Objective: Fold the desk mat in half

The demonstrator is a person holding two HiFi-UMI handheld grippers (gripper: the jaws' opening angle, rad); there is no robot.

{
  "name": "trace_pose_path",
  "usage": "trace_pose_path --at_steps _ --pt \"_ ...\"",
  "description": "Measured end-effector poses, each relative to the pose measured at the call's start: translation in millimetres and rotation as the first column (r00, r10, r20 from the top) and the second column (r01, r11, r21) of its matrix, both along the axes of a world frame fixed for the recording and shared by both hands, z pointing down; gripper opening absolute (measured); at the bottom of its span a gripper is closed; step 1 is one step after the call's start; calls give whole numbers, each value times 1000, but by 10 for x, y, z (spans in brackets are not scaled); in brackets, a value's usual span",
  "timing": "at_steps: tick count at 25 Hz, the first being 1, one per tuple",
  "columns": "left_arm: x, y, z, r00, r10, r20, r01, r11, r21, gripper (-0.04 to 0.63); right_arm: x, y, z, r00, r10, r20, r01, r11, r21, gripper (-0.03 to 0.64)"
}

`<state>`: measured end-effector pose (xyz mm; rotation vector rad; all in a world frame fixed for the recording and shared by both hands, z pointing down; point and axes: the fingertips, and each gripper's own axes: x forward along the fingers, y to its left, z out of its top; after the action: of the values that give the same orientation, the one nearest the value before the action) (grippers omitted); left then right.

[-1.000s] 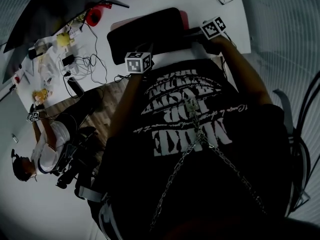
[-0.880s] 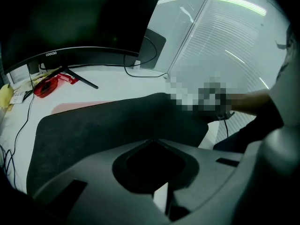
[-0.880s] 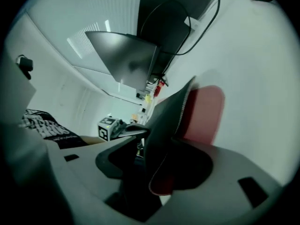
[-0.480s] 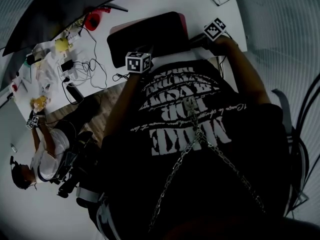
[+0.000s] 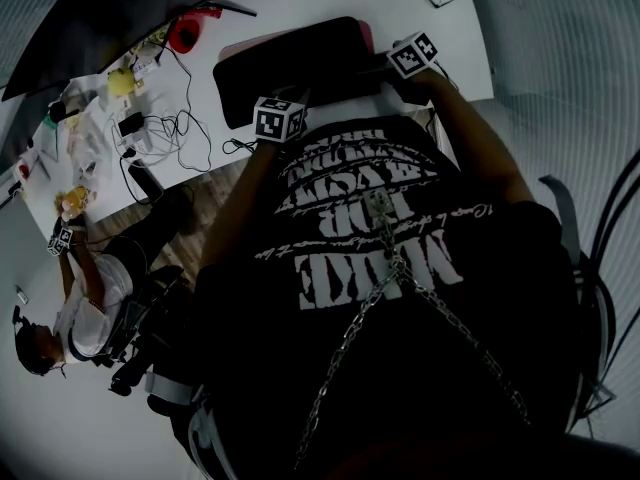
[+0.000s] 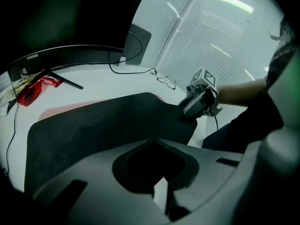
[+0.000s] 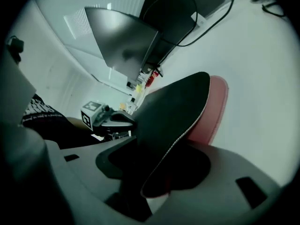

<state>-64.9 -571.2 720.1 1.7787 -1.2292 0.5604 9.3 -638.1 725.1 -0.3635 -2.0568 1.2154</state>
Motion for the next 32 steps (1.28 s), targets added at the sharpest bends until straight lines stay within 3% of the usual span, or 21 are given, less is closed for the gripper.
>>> trace_pose_path --at_steps 2,4,8,14,18,20,23,26,27,28,29,31,32 --pt "6 49 2 1000 0 -3 0 1000 -5 8 106 7 80 996 -62 -63 64 997 37 204" --pt "-28 96 1 1000 -12 5 12 1000 -6 8 289 23 51 992 -91 -89 92 996 8 204" --pt "-273 103 27 996 -88 22 88 996 -4 8 559 64 -46 994 -107 -38 104 993 -62 225" --pt "-256 119 32 996 -89 31 90 996 -25 8 258 -26 -113 997 49 54 -39 983 -178 228" --pt "-247 112 7 995 -92 29 93 995 -18 8 -15 -95 -261 992 67 107 -41 973 -227 227" --pt "-261 114 17 995 -97 33 98 995 -14 9 -155 -132 -273 993 28 111 -6 981 -194 227" --pt "-228 154 35 996 -88 35 88 996 -20 8 -279 -150 -135 998 -36 46 40 995 -92 226" --pt "-238 96 -52 997 -74 36 73 997 35 9 -423 -257 -60 997 -66 -32 70 990 121 160" --pt "-267 57 -139 996 -69 47 66 995 76 9 -454 -280 -93 995 -88 -47 96 968 233 111" --pt "-317 10 -261 995 -62 74 52 991 125 9 -477 -280 -168 991 -123 -53 134 926 354 96" --pt "-385 -45 -411 992 -47 118 26 984 175 9 -498 -255 -274 984 -172 -54 177 865 470 75" --pt "-523 -167 -745 971 8 240 -72 963 259 23 -535 -155 -497 956 -287 -57 252 712 656 53" --pt "-575 -222 -899 952 41 303 -132 949 287 75 -548 -88 -613 938 -342 -61 277 632 724 47"
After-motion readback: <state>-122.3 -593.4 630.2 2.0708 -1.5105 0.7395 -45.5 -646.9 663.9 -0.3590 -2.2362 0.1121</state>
